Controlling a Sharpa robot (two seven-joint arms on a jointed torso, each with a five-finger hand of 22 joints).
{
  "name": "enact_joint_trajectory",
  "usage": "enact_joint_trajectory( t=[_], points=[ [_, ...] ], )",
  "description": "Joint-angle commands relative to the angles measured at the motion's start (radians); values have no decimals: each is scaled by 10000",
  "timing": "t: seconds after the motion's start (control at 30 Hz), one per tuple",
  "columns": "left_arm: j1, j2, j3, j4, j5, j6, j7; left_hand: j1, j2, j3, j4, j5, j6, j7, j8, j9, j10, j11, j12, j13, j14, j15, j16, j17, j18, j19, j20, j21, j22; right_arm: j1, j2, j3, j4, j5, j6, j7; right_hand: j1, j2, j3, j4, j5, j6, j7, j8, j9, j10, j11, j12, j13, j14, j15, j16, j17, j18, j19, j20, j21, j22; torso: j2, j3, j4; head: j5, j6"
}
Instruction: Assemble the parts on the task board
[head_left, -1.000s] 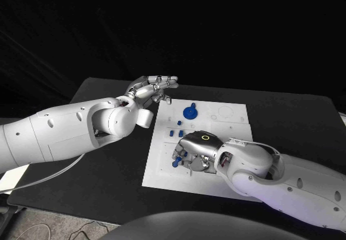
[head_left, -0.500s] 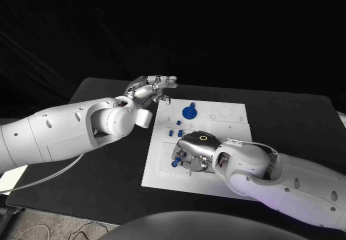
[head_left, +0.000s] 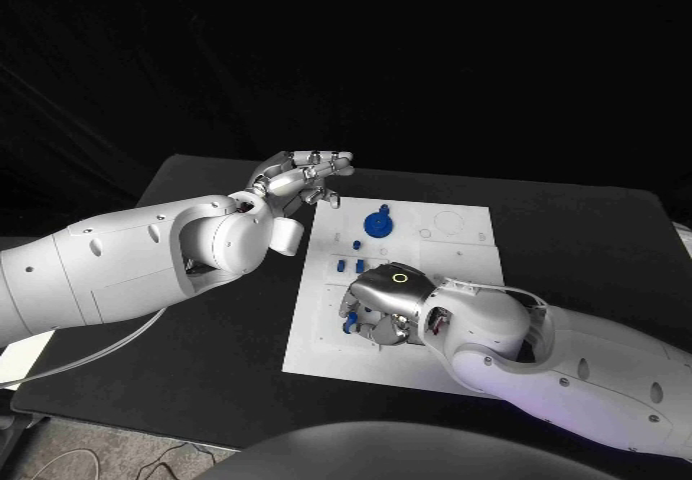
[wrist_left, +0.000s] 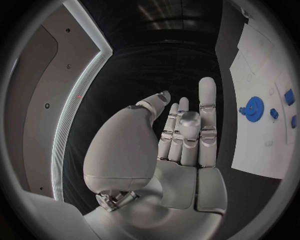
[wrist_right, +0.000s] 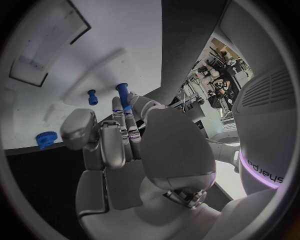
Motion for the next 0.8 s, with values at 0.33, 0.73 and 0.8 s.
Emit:
enact_joint_trajectory(
  t=[0.33, 0.73, 0.8],
  points=[
    [4, -10, 6, 30, -40, 167, 22, 16, 68, -28, -64, 20, -63, 13, -19, 8, -98, 17, 60, 13, -48, 8, -21, -6, 184, 17, 25, -70, -10, -18, -88, -25, 21, 19, -1055, 292, -151, -201, -1344, -44, -57, -901, -112, -42, -40, -1363, 219, 123, 75, 289, 170, -185, -320, 60, -168, 152, -445, -543, 8, 18, 5, -28, 29],
    [4, -82, 6, 37, -40, 161, 21, 18, 69, -29, -67, 20, -70, 14, -20, 8, -109, 20, 68, 13, -52, 11, -23, -15, 184, 18, 27, -72, -13, 182, -1841, 168, 984, 1812, -2578, 733, 146, 151, -2905, 262, 500, -642, 6, 31, 11, -194, 2, 1060, 240, 293, 15, -224, -421, 48, -36, 45, -406, -477, -10, -3, -36, -259, 209],
    [4, -100, 5, 40, -40, 152, 20, 18, 69, -29, -67, 20, -70, 14, -20, 8, -109, 20, 68, 13, -52, 11, -23, -15, 184, 18, 27, -72, -13, 358, -2369, 192, 1167, 2824, -2723, 668, 83, 266, -2919, 358, 635, -476, 40, 86, 32, 494, -69, 1375, 350, 384, -39, 5, -68, -28, 113, -3, -104, -59, -13, -4, -64, -399, 296]
  ],
)
